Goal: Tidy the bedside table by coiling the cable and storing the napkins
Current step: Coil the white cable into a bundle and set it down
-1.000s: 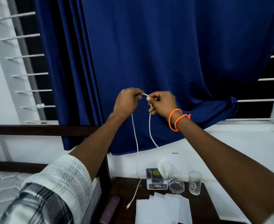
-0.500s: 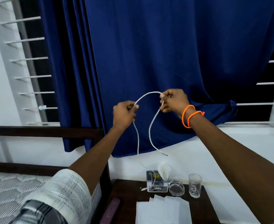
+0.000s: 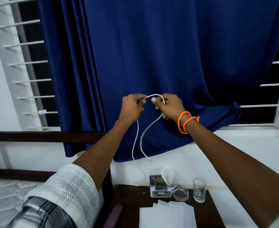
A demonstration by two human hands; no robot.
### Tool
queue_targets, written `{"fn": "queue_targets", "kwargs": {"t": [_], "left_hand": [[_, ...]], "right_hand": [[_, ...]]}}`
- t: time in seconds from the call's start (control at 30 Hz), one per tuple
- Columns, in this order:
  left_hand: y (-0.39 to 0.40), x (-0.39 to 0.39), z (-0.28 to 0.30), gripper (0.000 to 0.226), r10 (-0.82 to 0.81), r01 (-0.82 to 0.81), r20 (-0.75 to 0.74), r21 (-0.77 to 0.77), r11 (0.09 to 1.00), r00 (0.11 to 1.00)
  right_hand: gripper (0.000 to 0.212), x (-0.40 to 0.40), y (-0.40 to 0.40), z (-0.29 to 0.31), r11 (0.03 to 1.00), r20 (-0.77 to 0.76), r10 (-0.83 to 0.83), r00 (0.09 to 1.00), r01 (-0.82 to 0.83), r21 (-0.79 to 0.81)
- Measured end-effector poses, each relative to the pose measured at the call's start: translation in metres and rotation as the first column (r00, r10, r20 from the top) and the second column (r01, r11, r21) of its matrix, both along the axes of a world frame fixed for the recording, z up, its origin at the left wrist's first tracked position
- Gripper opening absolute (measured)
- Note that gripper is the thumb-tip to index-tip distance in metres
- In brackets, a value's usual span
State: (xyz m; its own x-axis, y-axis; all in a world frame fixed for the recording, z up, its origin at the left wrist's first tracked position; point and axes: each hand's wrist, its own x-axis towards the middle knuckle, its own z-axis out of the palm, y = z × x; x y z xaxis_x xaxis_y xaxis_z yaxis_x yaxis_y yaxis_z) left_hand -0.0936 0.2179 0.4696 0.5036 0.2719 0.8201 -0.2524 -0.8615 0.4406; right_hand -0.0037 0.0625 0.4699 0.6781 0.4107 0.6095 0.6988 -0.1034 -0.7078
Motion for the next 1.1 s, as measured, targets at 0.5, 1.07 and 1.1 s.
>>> {"fn": "queue_targets", "kwargs": {"t": [0.5,1.07,1.1], "left_hand": [[0.001,-0.007,-0.012,0.019,0.001,-0.001,-0.001,0.095,0.996,1.000],[-0.004,0.003,-0.015,0.017,0.051,-0.035,0.082,-0.193,0.981,0.995],[-0.003,0.003,-0.010,0.017,0.078,-0.069,0.073,-0.115,0.991,0.994]], "right_hand": [[0.012,-0.013,0.009,0.012,0.986,0.256,0.003,0.967,0.039,-0.160],[0.012,0.018,-0.019,-0.016,0.996,-0.127,0.092,0.988,-0.092,0.002],[0.016,0.017,-0.020,-0.017,0.992,-0.135,0.124,0.983,-0.126,-0.009]]}}
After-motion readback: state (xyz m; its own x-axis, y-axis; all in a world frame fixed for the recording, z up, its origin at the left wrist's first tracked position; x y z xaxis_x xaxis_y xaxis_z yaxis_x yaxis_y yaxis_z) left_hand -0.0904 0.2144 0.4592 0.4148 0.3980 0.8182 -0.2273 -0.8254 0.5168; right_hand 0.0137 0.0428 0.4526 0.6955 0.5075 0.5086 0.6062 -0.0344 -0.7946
